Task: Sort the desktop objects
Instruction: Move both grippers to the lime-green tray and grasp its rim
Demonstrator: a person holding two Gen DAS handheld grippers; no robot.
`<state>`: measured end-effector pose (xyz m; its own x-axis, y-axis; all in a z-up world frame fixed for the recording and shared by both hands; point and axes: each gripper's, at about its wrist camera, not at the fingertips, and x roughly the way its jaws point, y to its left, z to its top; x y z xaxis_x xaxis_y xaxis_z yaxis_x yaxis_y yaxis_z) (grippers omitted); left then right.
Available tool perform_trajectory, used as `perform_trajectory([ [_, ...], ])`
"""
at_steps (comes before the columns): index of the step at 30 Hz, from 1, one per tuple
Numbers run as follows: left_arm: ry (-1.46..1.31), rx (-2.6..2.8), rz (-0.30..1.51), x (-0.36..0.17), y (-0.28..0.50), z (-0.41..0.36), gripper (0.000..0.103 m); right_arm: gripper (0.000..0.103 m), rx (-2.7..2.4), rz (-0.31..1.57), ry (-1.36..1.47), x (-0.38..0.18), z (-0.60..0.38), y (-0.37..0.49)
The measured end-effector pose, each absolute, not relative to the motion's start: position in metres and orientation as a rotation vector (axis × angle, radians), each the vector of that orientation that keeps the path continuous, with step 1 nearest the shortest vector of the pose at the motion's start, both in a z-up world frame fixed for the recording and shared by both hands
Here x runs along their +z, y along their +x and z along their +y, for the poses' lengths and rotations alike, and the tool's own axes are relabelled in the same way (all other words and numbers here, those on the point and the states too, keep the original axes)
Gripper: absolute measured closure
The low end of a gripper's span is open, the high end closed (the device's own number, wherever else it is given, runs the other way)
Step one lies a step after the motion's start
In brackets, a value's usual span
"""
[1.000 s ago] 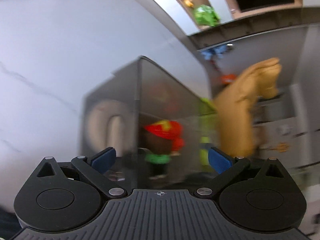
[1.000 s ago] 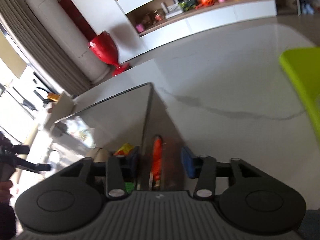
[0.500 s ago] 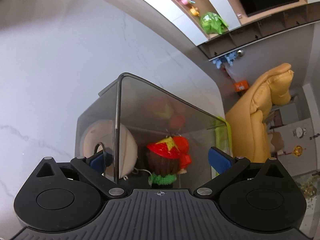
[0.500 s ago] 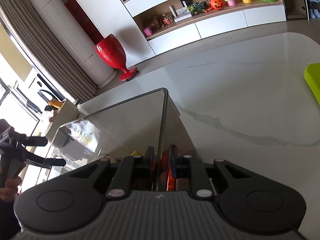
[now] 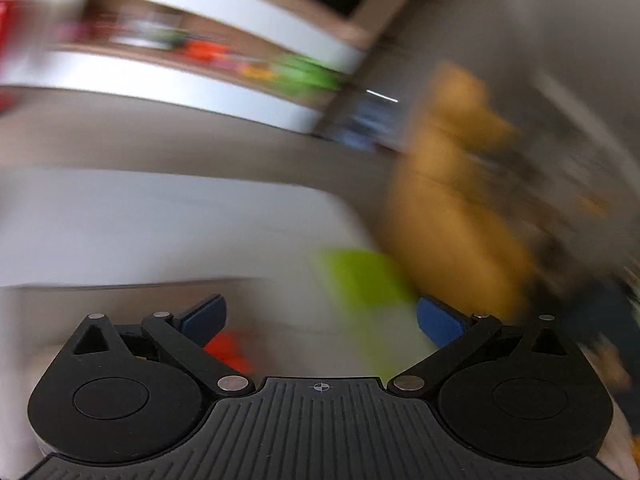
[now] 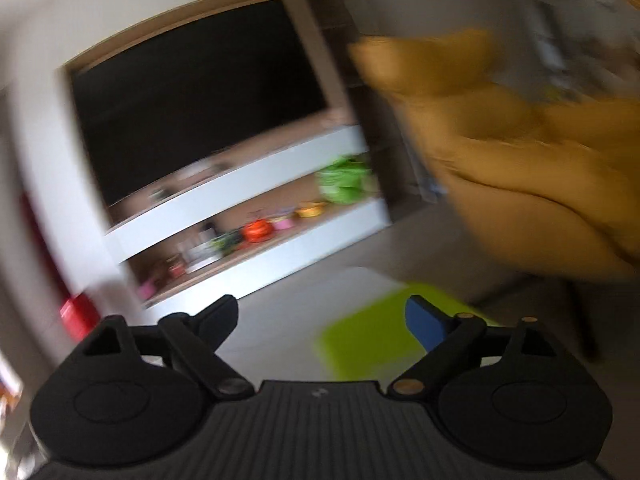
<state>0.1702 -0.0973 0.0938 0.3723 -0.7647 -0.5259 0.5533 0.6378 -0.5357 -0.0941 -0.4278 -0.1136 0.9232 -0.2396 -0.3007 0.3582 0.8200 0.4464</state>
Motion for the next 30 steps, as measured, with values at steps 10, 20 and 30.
perform_trajectory([
  [10,-0.216,-1.058,1.320,-0.071,0.151,-0.414,0.000,0.050,-0.357,0.437,1.281,-0.326,-0.548,-0.155],
  [20,0.046,-1.013,1.135,-0.083,0.100,-0.446,0.000,0.042,-0.330,0.426,1.326,-0.365,-0.572,-0.110],
  [30,-0.010,-1.131,1.184,-0.079,0.116,-0.419,0.000,0.047,-0.326,0.474,1.341,-0.355,-0.582,-0.158],
])
